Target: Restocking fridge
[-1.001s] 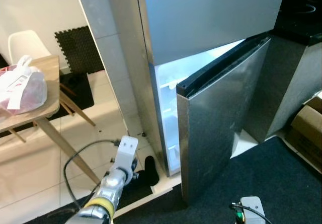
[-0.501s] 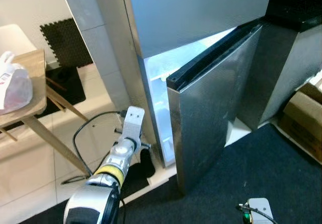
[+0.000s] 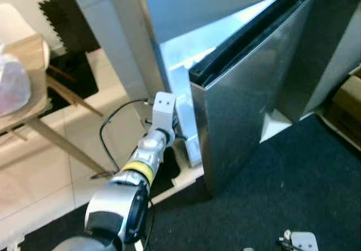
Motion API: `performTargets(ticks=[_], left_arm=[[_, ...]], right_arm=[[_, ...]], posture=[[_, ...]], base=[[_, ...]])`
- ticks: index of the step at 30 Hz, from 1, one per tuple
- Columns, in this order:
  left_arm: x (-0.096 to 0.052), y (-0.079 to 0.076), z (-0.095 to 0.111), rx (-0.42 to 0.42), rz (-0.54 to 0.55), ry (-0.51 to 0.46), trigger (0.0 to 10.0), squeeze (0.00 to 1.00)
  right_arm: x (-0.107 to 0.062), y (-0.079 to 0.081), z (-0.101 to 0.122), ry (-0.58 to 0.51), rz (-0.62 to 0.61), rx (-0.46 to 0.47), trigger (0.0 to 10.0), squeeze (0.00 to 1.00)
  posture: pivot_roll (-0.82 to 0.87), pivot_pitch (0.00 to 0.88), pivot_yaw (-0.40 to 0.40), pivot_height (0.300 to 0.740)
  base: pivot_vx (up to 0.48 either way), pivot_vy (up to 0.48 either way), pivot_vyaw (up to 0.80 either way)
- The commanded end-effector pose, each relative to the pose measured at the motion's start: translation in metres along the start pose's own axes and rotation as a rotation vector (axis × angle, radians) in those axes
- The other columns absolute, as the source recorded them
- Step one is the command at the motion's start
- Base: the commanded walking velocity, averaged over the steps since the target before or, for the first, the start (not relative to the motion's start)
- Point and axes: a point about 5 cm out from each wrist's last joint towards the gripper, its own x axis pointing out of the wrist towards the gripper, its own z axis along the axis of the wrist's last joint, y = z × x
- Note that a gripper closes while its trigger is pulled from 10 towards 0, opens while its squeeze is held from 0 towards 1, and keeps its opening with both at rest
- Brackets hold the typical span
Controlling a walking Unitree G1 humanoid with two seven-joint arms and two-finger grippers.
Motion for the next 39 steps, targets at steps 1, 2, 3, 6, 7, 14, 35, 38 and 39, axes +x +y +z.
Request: performTargets(ticks=[1,2,3,6,7,14,35,38,39], left_arm=[[0.001,-0.011,-0.005,-0.038,-0.046,0.021,10.0,0.00],[0.001,-0.011,-0.005,-0.038,-0.046,0.021,10.0,0.00],[0.004,-0.035,0.001,-0.079,-0.164,0.012,10.0,0.00],[0.004,-0.057,0.002,-0.102,-0.285,0.016,10.0,0.00],[0.004,-0.065,0.002,-0.106,-0.330,0.019,10.0,0.00],[-0.046,-0.184,-0.021,-0.138,-1.333,0.154,10.0,0.00],[-0.051,-0.079,-0.111,0.026,-0.633,0.231,10.0,0.00],[-0.058,-0.042,-0.131,0.009,-0.373,0.294,10.0,0.00],[-0.064,-0.029,-0.141,0.007,-0.293,0.331,10.0,0.00]], right_arm=[[-0.006,0.001,-0.007,0.004,-0.015,0.020,10.0,0.00],[-0.006,0.001,-0.007,0.004,-0.015,0.020,10.0,0.00],[-0.009,0.000,-0.011,0.008,-0.024,0.027,10.0,0.00],[-0.011,0.001,-0.013,0.012,-0.025,0.029,10.0,0.00],[-0.012,0.001,-0.014,0.014,-0.025,0.030,10.0,0.00],[-0.011,0.007,-0.012,0.027,-0.012,0.030,10.0,0.00],[0.009,0.014,0.006,0.043,0.020,0.000,10.0,0.00],[0.012,0.015,0.010,0.042,0.022,-0.001,10.0,0.00],[0.014,0.015,0.012,0.038,0.024,-0.002,10.0,0.00]], posture=[[-0.23,0.282,0.190,0.740],[-0.23,0.282,0.190,0.740],[-0.23,0.281,0.194,0.740],[-0.22,0.271,0.195,0.740],[-0.22,0.271,0.195,0.740],[-0.22,0.245,0.193,0.740],[-0.17,0.112,0.143,0.740],[-0.15,0.093,0.131,0.740],[-0.15,0.093,0.131,0.740]], base=[[0.000,0.000,0.00],[0.000,0.000,0.00],[0.000,0.000,0.00],[0.000,0.000,0.00],[0.000,0.000,0.00],[0.000,0.000,0.00],[0.000,0.000,0.00],[0.000,0.000,0.00],[0.000,0.000,0.00]])
